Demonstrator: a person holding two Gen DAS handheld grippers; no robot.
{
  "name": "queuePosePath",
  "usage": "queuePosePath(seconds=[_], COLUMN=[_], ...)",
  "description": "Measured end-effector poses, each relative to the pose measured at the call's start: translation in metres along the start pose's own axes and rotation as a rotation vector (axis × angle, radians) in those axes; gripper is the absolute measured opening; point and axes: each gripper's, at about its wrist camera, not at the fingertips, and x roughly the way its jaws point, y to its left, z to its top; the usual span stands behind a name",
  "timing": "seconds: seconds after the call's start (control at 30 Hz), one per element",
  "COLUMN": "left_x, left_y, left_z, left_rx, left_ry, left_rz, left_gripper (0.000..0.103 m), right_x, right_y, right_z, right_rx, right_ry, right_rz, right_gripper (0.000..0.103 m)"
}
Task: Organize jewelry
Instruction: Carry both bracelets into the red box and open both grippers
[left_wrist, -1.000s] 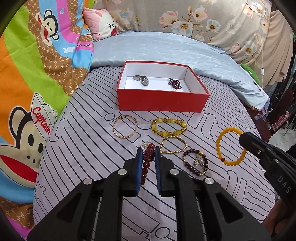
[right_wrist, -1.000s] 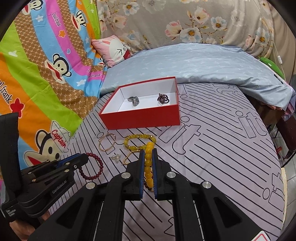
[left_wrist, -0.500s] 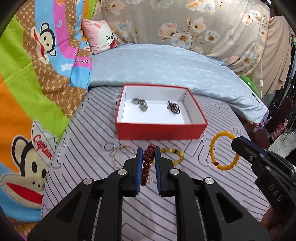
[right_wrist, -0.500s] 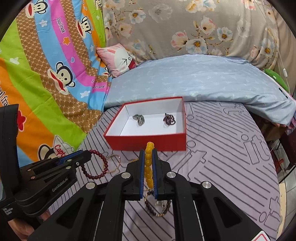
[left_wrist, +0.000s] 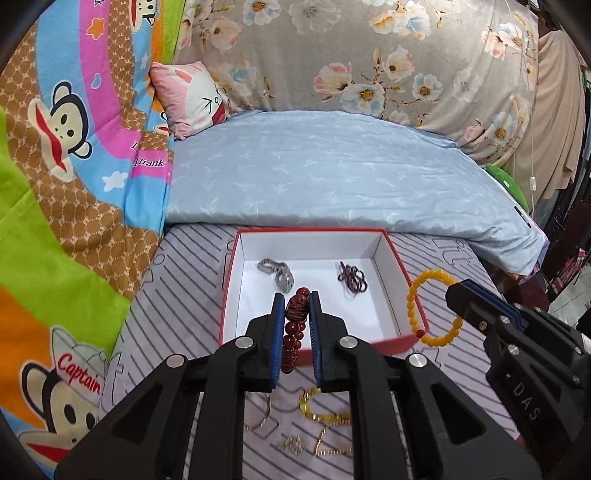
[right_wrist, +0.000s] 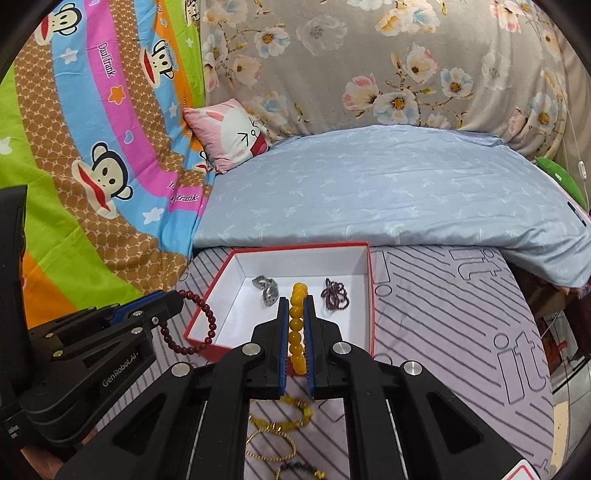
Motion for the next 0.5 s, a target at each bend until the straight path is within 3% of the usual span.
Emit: queuePosePath(seconds=[0.23, 0.5], left_x=[0.038, 0.084], left_y=[-0.002, -0.003], left_z=[0.025, 0.027], left_rx=[-0.009, 0.001], left_ry=[0.005, 0.056], left_rz=[0.014, 0.037], left_gripper=[0.012, 0.012], right_x=[0.039, 0.081], right_y=[-0.01, -0.009], right_z=[0.013, 0.009], right_rx=[0.028, 0.026], right_ry=[0.037, 0.097], right_rz=[0.011, 0.022], right_gripper=[0.007, 0.007])
